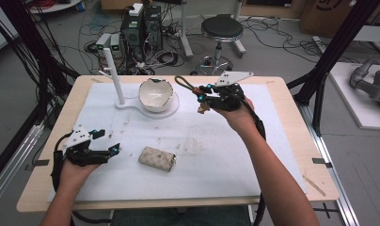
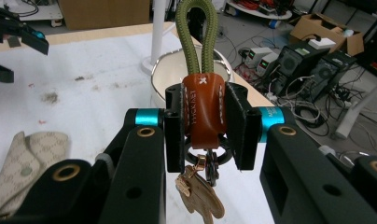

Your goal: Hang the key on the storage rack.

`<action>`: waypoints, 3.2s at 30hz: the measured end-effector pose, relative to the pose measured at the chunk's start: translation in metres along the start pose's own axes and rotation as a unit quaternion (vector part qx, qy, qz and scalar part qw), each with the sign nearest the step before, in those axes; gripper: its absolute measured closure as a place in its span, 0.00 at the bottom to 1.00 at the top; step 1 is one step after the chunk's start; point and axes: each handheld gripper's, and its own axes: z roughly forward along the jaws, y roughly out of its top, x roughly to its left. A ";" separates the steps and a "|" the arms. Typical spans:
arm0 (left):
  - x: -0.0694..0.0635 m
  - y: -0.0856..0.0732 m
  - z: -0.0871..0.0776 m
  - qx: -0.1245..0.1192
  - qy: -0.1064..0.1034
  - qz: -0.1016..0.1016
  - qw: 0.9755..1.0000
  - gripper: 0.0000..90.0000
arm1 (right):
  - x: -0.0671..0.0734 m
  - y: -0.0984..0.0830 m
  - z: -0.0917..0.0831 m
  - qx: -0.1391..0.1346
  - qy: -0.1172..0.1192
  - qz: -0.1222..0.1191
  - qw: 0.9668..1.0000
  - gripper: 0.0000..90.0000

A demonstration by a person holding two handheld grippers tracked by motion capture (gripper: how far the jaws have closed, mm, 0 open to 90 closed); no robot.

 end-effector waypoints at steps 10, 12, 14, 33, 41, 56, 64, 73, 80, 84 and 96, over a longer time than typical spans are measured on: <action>0.002 -0.006 -0.013 -0.004 0.008 -0.003 1.000 0.19 | 0.007 0.039 0.032 -0.013 0.014 -0.021 1.000 0.79; 0.002 -0.007 -0.017 -0.006 0.010 -0.004 1.000 0.19 | 0.009 0.046 0.040 -0.015 0.018 -0.030 0.999 0.79; 0.002 -0.009 -0.020 -0.006 0.012 -0.005 1.000 0.19 | 0.011 0.052 0.047 -0.014 0.022 -0.030 0.999 0.79; 0.005 -0.023 -0.045 -0.003 0.034 -0.014 0.999 0.19 | 0.026 0.100 0.109 -0.005 0.048 -0.051 0.998 0.79; 0.006 -0.026 -0.048 0.001 0.035 -0.013 0.999 0.19 | 0.042 0.120 0.151 0.014 0.058 -0.072 0.996 0.79; 0.007 -0.026 -0.049 -0.002 0.033 -0.016 0.999 0.19 | 0.054 0.134 0.185 0.037 0.055 -0.088 0.994 0.79; 0.006 -0.026 -0.051 -0.005 0.032 -0.016 0.999 0.19 | 0.053 0.129 0.196 0.057 0.041 -0.096 0.993 0.79; 0.006 -0.027 -0.051 -0.003 0.033 -0.016 0.999 0.19 | 0.050 0.127 0.197 0.062 0.026 -0.088 0.994 0.53; 0.006 -0.026 -0.050 -0.003 0.030 -0.015 0.999 0.19 | 0.040 0.122 0.179 0.050 0.013 -0.076 0.996 0.46; 0.006 -0.026 -0.051 -0.008 0.031 -0.018 0.999 0.19 | 0.029 0.114 0.163 0.038 0.012 -0.063 0.997 0.44; 0.006 -0.019 -0.034 -0.008 0.016 -0.014 1.000 0.19 | 0.000 0.077 0.103 0.026 -0.009 -0.033 0.999 0.40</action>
